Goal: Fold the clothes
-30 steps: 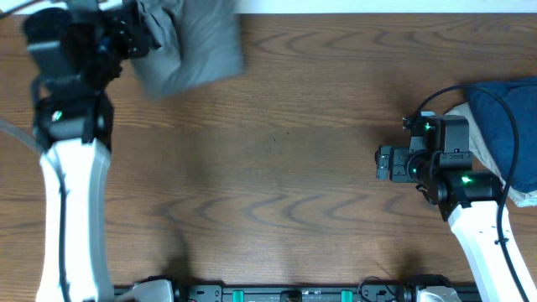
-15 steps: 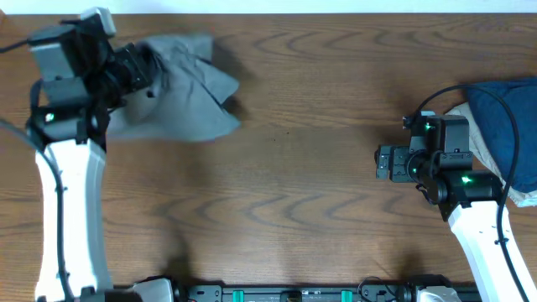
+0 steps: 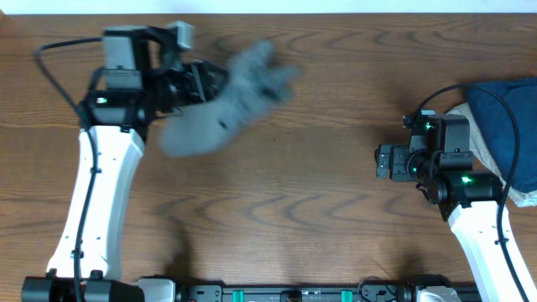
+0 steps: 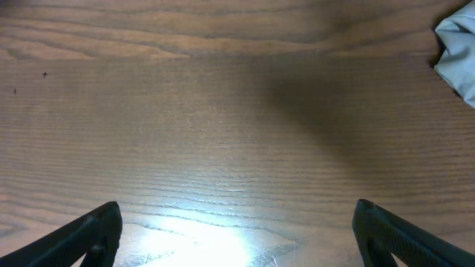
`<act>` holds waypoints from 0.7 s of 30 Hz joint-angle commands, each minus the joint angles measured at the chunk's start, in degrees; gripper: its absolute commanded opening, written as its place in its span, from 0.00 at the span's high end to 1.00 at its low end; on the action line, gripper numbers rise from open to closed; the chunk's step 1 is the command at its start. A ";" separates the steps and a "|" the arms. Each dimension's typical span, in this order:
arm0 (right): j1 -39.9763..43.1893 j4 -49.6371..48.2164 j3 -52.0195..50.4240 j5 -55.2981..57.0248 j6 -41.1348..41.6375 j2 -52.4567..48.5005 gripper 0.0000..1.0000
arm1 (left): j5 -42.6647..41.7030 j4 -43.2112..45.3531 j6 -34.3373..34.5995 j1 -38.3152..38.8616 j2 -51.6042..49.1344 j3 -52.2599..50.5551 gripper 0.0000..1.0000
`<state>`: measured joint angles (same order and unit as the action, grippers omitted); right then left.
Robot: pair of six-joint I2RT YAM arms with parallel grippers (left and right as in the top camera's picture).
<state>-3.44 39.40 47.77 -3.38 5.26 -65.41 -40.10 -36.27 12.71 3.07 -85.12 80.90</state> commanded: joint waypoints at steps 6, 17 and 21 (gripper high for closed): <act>0.81 0.02 1.09 0.39 0.44 -0.04 0.01 | 5.88 -3.08 -7.39 1.62 -0.26 0.81 0.36; 0.81 0.00 1.09 0.35 1.16 -0.13 0.01 | 26.84 2.49 -8.26 1.79 -10.60 0.70 0.28; 0.81 0.24 1.09 0.35 1.16 -0.15 0.01 | 26.80 5.35 -9.99 2.05 -17.31 0.70 0.28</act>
<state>-3.44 39.51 47.79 -3.20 5.63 -65.41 -15.66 -31.83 5.10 4.95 -98.35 80.93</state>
